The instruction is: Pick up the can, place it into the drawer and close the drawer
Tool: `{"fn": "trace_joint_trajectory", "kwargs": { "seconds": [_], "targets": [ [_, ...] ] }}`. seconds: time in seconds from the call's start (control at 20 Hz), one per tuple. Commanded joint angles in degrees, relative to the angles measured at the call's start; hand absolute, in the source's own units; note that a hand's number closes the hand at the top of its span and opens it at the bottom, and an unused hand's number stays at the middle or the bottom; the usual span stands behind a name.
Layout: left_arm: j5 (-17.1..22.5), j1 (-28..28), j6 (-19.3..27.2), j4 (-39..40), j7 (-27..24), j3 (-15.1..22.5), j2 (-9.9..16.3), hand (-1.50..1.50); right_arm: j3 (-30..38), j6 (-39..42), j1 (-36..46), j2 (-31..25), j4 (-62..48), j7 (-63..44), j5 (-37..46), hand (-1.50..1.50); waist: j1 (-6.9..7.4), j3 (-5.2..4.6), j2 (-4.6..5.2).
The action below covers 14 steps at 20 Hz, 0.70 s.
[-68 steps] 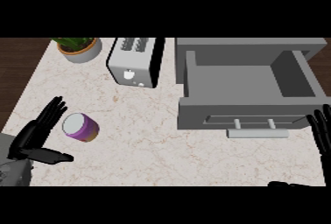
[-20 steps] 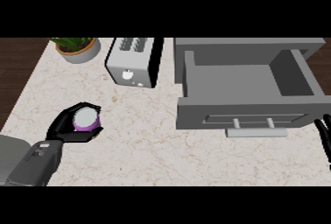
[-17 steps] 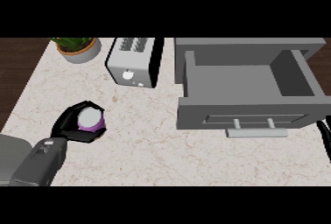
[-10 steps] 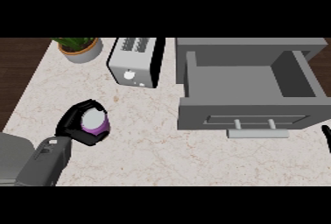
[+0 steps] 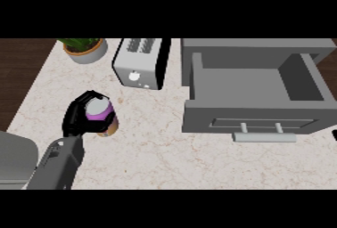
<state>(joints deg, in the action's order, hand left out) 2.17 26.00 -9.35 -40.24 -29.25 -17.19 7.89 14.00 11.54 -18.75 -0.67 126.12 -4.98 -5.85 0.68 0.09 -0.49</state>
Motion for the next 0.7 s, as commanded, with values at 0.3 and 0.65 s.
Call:
{"fn": "trace_joint_trajectory", "kwargs": {
  "seconds": [0.3,0.65],
  "targets": [
    [-2.2,-2.7,11.2,-30.5,19.4,9.1,-7.2,1.50,2.8,1.1,-0.9,-0.9,0.4,0.6,-3.5,-1.50,-0.58,-0.02,0.16],
    [-2.0,-1.0,16.6,-41.5,32.1,17.7,-7.9,1.50,3.1,-0.5,4.1,-2.3,-3.4,0.1,-1.4,-1.50,-0.65,-0.06,0.38]
  ]
}}
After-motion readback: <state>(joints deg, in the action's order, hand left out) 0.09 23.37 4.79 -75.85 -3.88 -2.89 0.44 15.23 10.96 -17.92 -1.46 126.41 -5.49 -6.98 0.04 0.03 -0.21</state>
